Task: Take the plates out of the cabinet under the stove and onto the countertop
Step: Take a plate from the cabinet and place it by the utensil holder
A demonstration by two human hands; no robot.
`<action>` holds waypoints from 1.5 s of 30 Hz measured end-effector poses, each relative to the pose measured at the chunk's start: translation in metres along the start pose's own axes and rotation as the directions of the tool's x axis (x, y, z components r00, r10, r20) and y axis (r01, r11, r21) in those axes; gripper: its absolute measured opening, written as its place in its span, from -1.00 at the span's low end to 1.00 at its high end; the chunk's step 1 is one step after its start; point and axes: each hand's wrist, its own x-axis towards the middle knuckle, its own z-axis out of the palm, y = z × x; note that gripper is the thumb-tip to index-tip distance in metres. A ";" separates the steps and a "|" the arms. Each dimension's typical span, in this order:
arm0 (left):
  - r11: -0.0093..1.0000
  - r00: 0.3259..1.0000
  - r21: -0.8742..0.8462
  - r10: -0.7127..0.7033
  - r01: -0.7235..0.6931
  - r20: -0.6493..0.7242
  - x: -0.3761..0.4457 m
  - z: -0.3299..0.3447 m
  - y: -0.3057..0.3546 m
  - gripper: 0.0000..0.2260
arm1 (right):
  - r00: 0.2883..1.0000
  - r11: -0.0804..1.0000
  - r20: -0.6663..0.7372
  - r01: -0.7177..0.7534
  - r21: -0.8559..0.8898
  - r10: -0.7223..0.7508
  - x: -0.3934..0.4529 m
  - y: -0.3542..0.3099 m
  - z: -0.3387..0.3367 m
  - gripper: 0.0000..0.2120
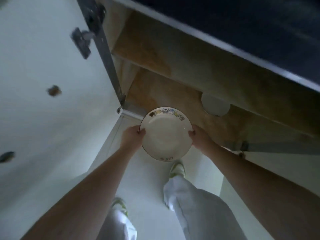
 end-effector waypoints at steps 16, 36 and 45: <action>0.993 0.992 0.068 0.095 -0.101 0.086 -0.288 -0.242 0.111 -0.68 | 0.995 0.990 -0.084 0.070 0.126 -0.060 -0.353 -0.127 -0.110 -0.88; 0.859 0.930 -0.385 0.242 -0.337 -0.275 -0.532 -0.354 0.226 -0.82 | 0.907 0.884 -0.170 0.416 0.212 -0.386 -0.572 -0.204 -0.249 -0.83; 0.778 0.861 -0.494 0.114 -0.388 -0.496 -0.629 -0.390 0.237 -0.72 | 0.764 0.677 -0.187 0.637 0.368 -0.617 -0.633 -0.251 -0.281 -0.76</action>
